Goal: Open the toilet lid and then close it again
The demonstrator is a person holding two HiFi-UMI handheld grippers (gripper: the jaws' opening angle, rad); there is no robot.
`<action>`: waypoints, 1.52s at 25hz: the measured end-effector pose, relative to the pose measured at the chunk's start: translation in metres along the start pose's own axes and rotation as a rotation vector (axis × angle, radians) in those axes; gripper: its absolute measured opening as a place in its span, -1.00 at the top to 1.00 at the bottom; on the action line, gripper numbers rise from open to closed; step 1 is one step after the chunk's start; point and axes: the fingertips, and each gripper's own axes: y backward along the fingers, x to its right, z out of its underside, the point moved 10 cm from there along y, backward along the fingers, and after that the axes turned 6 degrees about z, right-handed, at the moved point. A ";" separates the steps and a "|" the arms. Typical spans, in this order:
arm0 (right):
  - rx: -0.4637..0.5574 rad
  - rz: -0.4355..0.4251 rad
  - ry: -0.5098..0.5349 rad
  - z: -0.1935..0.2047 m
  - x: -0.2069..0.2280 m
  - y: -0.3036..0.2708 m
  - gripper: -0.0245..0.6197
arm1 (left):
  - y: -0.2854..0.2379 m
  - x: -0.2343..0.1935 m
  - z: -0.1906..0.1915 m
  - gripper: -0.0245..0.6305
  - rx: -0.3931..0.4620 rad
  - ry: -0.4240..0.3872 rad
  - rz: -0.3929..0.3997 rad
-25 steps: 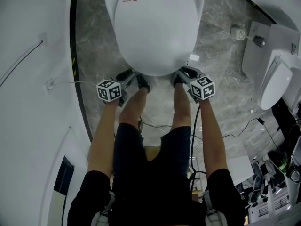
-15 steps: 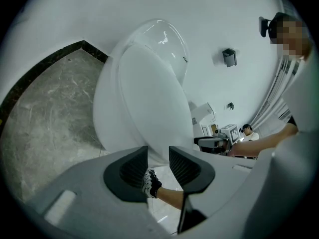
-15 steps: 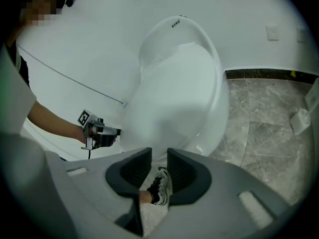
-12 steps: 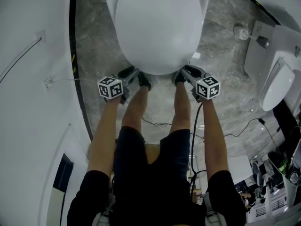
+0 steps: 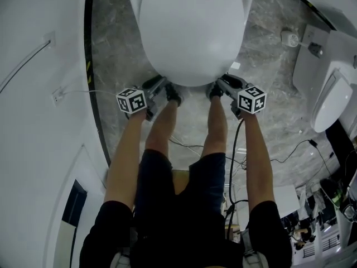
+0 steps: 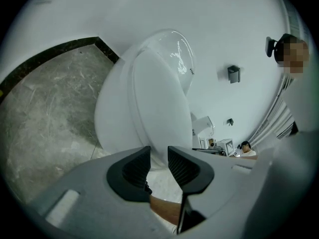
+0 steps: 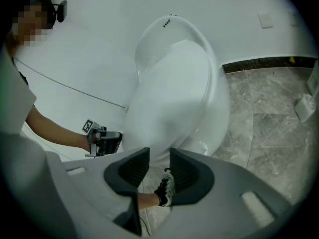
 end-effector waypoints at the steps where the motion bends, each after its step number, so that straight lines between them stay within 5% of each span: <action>1: 0.005 -0.013 -0.010 0.000 0.000 0.002 0.51 | 0.000 0.001 0.000 0.57 0.004 0.003 0.004; 7: 0.029 -0.051 -0.080 0.003 0.001 0.004 0.51 | 0.000 0.000 0.004 0.57 0.027 0.073 0.051; 20: 0.062 -0.039 -0.207 0.004 0.000 0.007 0.58 | 0.001 0.005 0.003 0.68 0.028 0.080 0.015; 38: -0.025 -0.054 -0.185 -0.011 -0.015 0.022 0.61 | 0.005 0.017 -0.003 0.73 0.013 0.171 0.053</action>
